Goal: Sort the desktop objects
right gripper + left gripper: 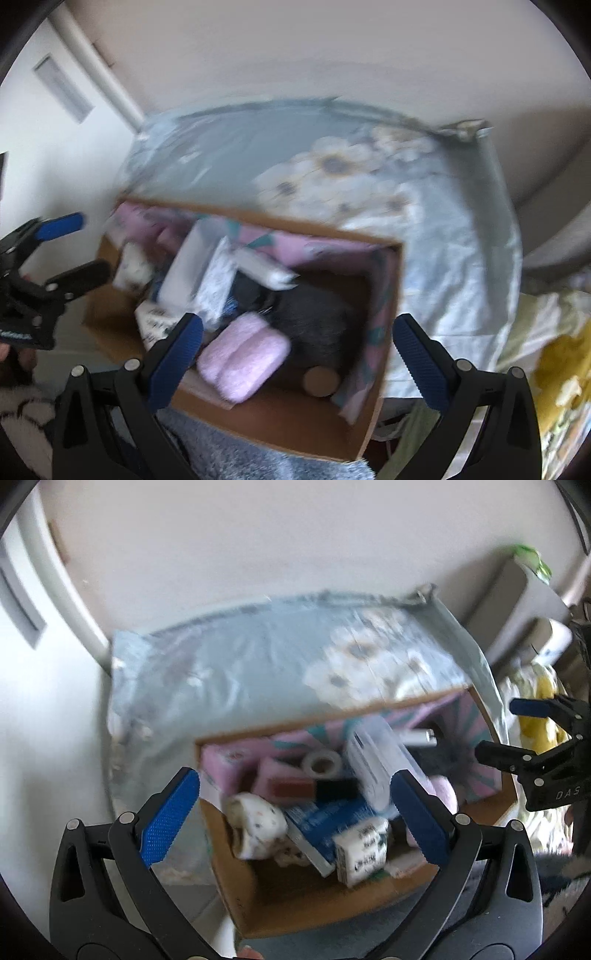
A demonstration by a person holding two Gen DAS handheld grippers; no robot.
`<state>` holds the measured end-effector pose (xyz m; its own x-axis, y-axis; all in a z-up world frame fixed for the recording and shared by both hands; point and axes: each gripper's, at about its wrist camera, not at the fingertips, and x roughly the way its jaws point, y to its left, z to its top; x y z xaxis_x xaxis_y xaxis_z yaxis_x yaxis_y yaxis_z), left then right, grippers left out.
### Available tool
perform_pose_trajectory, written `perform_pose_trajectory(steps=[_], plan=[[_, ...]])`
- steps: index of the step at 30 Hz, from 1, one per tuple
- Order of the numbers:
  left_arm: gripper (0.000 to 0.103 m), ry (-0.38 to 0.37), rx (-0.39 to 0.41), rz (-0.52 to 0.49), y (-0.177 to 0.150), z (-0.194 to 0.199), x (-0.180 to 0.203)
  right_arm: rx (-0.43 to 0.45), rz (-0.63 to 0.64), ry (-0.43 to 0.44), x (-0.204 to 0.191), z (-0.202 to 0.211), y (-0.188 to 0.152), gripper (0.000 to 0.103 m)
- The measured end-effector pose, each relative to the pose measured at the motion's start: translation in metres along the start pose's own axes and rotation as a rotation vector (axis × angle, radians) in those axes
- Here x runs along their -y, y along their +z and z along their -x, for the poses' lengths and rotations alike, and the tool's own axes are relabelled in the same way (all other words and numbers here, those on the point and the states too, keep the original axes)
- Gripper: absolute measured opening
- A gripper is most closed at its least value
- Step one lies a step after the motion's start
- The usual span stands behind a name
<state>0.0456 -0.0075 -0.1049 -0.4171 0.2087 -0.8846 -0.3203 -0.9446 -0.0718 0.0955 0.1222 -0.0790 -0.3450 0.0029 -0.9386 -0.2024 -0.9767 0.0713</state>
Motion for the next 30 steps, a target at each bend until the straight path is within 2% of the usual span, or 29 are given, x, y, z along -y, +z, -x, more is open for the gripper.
perform_pose_trajectory(steps=[3, 8, 14, 30], plan=[[0.103, 0.026, 0.037, 0.039, 0.008, 0.006, -0.006, 0.042, -0.041, -0.054, 0.003, 0.007, 0.008, 0.102], [0.103, 0.137, 0.081, 0.062, 0.013, 0.012, -0.009, 0.081, -0.075, -0.129, 0.004, 0.016, 0.017, 0.102], [0.103, 0.144, 0.109, 0.125, 0.011, 0.016, -0.012, 0.114, -0.126, -0.156, 0.003, 0.022, 0.018, 0.102], [0.103, 0.134, 0.088, 0.149, 0.008, 0.010, -0.018, 0.127, -0.131, -0.161, -0.002, 0.021, 0.017, 0.102]])
